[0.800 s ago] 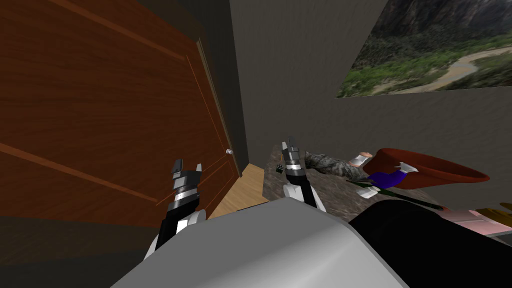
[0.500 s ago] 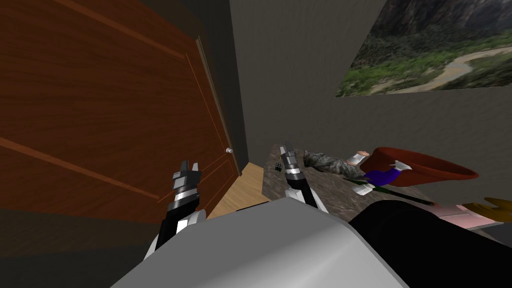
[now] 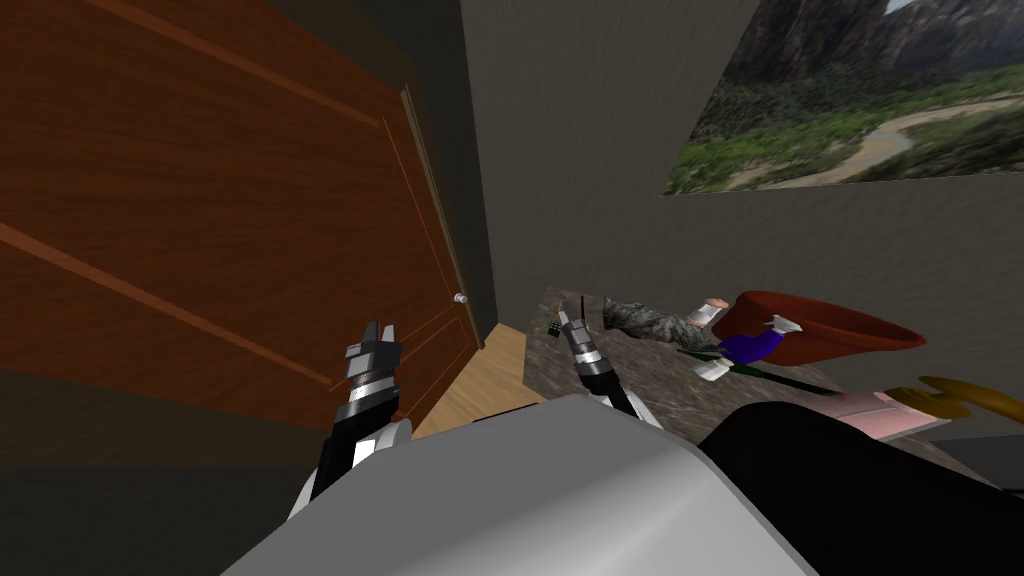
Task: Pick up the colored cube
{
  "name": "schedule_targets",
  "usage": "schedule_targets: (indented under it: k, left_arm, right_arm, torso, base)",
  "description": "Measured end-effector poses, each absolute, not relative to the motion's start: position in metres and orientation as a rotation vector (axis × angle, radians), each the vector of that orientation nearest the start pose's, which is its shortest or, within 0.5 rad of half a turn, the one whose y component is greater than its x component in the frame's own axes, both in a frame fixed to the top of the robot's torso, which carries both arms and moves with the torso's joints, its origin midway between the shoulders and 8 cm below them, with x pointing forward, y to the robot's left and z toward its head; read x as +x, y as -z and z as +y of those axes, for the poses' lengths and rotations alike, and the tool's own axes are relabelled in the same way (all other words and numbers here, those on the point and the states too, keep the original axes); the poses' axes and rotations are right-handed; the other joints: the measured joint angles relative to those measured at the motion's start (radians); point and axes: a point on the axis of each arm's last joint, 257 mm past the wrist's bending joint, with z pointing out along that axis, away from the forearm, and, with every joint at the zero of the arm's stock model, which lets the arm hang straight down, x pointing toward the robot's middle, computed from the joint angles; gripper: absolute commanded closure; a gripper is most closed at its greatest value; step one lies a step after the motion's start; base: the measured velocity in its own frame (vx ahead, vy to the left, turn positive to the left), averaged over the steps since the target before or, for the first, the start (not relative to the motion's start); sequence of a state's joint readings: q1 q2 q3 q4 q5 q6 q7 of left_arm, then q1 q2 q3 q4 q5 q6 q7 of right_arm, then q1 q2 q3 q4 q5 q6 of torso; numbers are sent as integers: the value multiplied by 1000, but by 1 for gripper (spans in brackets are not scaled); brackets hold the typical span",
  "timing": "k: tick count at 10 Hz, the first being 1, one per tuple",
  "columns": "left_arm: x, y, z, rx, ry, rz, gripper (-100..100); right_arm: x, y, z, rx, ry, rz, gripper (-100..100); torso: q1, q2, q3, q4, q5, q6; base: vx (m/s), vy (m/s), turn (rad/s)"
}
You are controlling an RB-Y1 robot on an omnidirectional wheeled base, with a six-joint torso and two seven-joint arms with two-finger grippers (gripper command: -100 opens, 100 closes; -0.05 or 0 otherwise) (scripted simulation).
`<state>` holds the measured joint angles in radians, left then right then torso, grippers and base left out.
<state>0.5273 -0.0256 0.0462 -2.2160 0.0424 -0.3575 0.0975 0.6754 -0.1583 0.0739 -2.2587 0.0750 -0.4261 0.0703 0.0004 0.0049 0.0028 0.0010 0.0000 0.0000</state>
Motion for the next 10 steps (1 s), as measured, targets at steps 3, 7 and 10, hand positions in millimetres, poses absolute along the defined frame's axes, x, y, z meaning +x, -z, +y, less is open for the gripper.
schedule_targets:
  k: [3, 7, 10]
  left_arm:
    - [367, 43, 314, -930, 1300, 675, 0]
    - [367, 43, 314, -930, 1300, 675, 0]
    - [367, 43, 314, -931, 1300, 675, 0]
  right_arm:
    - [325, 127, -257, 696, -1085, 1156, -100]
    - [296, 200, -271, 713, -995, 1365, -100]
    - [273, 238, -280, 706, -936, 1503, -100]
  torso:
    - [1, -1, 0, 0, 0, 0]
    - [1, -3, -1, 0, 0, 0]
    - [1, -4, -2, -1, 0, 0]
  base:
    - [-56, 25, 48]
    - [-25, 25, 54]
    - [-11, 26, 73]
